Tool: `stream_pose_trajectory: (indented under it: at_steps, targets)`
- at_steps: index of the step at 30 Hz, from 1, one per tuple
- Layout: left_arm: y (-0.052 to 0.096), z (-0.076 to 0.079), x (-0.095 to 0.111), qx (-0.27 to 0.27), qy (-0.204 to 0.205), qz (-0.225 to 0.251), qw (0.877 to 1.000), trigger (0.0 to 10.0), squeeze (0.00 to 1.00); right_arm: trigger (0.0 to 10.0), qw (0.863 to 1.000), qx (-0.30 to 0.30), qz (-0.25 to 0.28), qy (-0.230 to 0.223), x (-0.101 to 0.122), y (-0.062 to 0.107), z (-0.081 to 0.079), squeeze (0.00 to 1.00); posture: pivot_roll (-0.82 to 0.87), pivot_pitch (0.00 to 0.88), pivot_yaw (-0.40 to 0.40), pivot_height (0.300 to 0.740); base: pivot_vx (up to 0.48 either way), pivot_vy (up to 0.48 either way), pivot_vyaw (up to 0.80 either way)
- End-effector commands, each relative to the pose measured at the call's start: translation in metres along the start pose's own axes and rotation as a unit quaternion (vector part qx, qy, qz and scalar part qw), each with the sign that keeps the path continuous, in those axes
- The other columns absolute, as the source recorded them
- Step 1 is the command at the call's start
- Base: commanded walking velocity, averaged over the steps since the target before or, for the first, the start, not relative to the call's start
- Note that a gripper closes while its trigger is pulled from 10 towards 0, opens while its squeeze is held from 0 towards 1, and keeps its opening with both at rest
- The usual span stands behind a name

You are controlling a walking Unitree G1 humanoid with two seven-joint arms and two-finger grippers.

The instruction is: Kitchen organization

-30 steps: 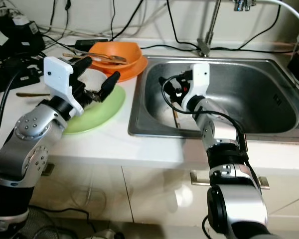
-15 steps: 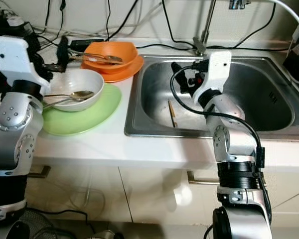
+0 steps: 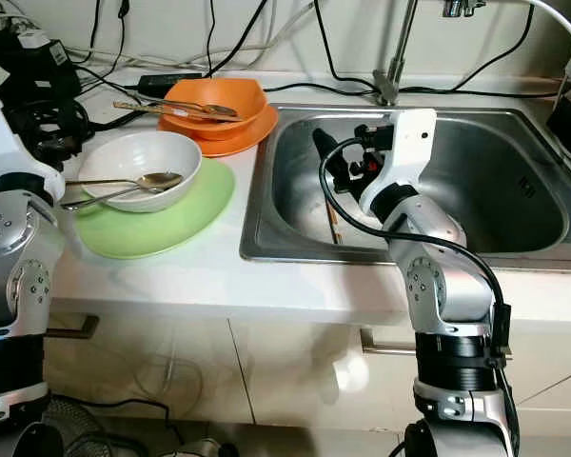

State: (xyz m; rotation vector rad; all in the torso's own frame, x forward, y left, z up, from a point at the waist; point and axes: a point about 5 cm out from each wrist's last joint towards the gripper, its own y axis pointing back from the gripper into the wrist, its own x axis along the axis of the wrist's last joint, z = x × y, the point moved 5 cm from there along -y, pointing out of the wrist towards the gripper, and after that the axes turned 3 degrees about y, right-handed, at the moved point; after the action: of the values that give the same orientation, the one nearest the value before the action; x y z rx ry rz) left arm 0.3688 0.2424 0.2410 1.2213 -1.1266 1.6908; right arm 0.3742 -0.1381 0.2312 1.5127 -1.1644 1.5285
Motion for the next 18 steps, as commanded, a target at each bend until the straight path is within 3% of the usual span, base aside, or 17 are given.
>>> stream_pose_trajectory:
  at_steps: [1, 4, 8, 12, 18]
  targets:
    - [0.001, -0.005, -0.002, 0.016, 0.011, -0.011, 1.0, 10.0, 0.0, 10.0, 1.0, -0.003, 0.003, -0.004, 0.003, 0.002, -0.001, 0.0, 0.09, 0.04, 0.072, 0.74, 0.0, 0.0, 0.0]
    - [0.009, -0.005, -0.008, 0.027, 0.047, -0.042, 0.998, 10.0, 0.0, 10.0, 1.0, -0.01, -0.005, 0.005, 0.003, 0.003, -0.004, 0.0, 0.1, 0.038, 0.072, 0.74, 0.0, 0.0, 0.0]
    - [0.012, -0.007, -0.011, 0.027, 0.05, -0.054, 0.997, 10.0, 0.0, 10.0, 1.0, -0.006, -0.01, 0.005, 0.004, 0.003, -0.005, 0.0, 0.1, 0.043, 0.073, 0.74, 0.0, 0.0, 0.0]
    - [0.023, -0.015, -0.026, 0.042, 0.065, -0.091, 0.993, 10.0, 0.0, 10.0, 1.0, 0.01, -0.005, 0.007, 0.009, 0.003, -0.01, 0.0, 0.11, 0.05, 0.076, 0.74, 0.0, 0.0, 0.0]
    - [0.025, -0.009, -0.022, 0.041, 0.102, -0.102, 0.989, 10.0, 0.0, 10.0, 0.999, 0.037, 0.002, 0.008, 0.016, 0.004, -0.02, 0.0, 0.11, 0.051, 0.075, 0.74, 0.0, 0.0, 0.0]
